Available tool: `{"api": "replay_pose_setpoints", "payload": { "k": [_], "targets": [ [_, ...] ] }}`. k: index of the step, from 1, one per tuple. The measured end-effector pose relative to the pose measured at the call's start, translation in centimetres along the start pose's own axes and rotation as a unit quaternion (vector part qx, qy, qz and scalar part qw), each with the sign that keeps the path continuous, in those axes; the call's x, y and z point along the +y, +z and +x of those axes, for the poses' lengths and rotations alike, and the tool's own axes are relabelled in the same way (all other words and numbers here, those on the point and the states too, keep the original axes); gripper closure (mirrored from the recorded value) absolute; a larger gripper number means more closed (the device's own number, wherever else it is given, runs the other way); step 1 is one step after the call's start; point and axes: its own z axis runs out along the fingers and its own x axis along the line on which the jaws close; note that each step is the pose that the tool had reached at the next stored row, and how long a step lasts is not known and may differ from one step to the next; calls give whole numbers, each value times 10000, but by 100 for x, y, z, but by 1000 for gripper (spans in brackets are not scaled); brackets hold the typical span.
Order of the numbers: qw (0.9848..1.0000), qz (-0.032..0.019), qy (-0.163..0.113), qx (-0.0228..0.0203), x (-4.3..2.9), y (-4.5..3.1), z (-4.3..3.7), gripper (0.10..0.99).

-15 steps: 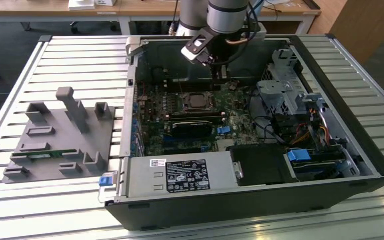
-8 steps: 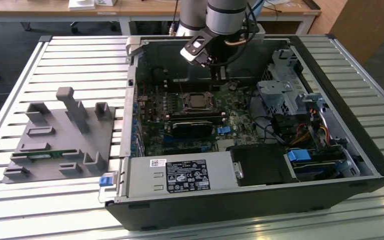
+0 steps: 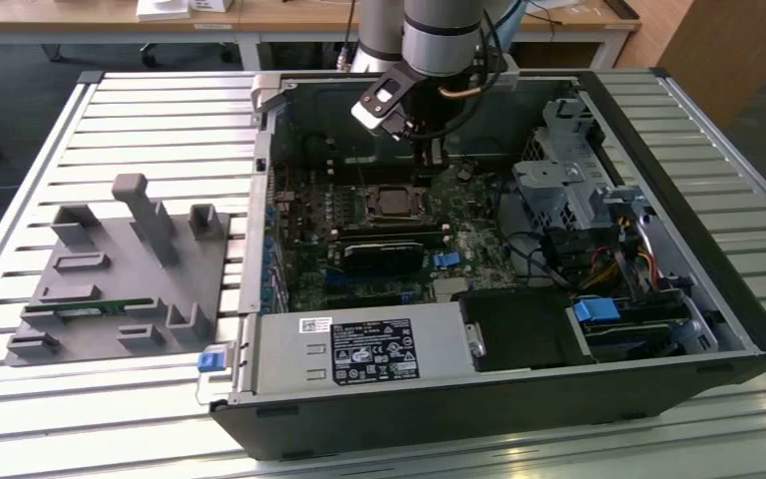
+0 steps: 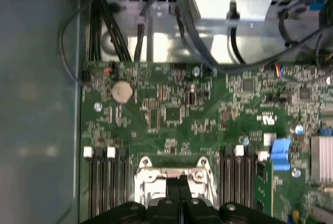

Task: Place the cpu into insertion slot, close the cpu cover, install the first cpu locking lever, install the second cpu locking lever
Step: 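Close the cpu cover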

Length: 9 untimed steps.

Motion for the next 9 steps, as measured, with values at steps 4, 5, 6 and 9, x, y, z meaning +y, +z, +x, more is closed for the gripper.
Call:
{"api": "replay_pose_setpoints", "payload": {
  "k": [4, 5, 6, 9],
  "targets": [
    [10000, 0, 0, 1, -97, 21, -1, 980],
    [10000, 1, 1, 5, -101, 25, -1, 980],
    [10000, 2, 0, 7, -101, 30, -1, 980],
    [10000, 3, 0, 7, -103, 37, -1, 980]
  ]
}}
